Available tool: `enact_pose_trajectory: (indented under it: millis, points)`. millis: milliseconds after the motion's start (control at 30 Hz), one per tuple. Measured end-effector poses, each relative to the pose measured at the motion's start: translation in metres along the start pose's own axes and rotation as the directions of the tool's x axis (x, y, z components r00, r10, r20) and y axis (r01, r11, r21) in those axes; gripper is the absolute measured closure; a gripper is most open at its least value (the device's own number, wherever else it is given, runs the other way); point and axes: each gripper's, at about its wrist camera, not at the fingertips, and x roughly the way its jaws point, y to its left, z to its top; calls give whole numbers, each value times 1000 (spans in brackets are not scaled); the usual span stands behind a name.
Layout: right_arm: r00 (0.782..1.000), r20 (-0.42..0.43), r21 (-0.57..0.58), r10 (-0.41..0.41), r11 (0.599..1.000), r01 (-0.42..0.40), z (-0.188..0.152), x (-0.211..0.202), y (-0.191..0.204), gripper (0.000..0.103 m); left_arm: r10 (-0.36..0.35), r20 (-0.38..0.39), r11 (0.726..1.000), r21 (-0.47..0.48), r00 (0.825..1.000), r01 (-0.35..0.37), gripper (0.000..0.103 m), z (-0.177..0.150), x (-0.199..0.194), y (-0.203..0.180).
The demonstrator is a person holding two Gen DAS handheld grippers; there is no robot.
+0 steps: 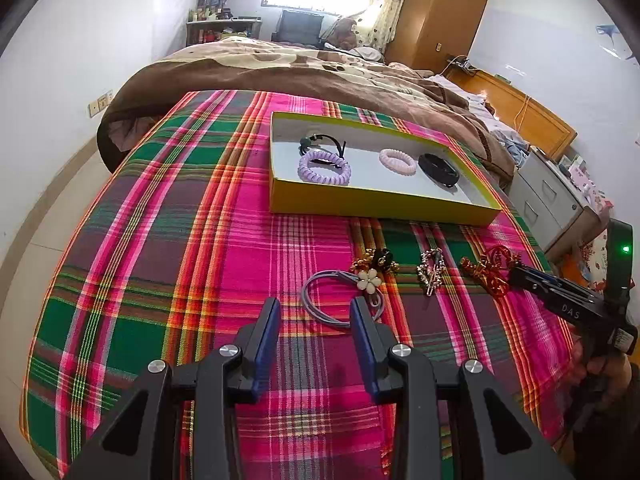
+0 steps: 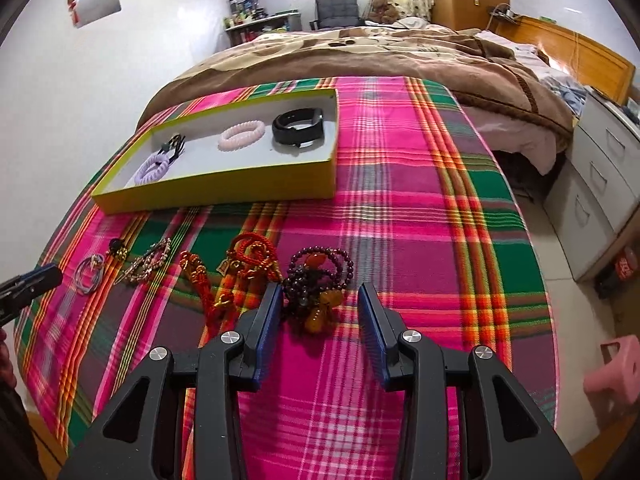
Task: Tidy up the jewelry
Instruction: 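Grasp the grey flower hair tie with the left tool while the right tool grasps the dark beaded bracelet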
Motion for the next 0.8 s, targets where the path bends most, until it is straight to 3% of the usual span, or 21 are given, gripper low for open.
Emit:
enact_pose_trajectory:
  millis: [433, 667, 800]
  points:
    - [999, 41, 30, -20, 999, 19, -3, -14, -12, 80, -1, -11, 1000, 8, 1000, 1, 68, 1, 7, -1]
    - [999, 49, 30, 7, 1000, -9, -10, -24, -8, 80, -5, -34, 1000, 28, 999, 6, 68, 6, 19, -2]
    - [998, 56, 31, 25, 999, -26, -11, -28, -3, 80, 28, -36, 997, 69, 999, -26, 68, 12, 24, -5]
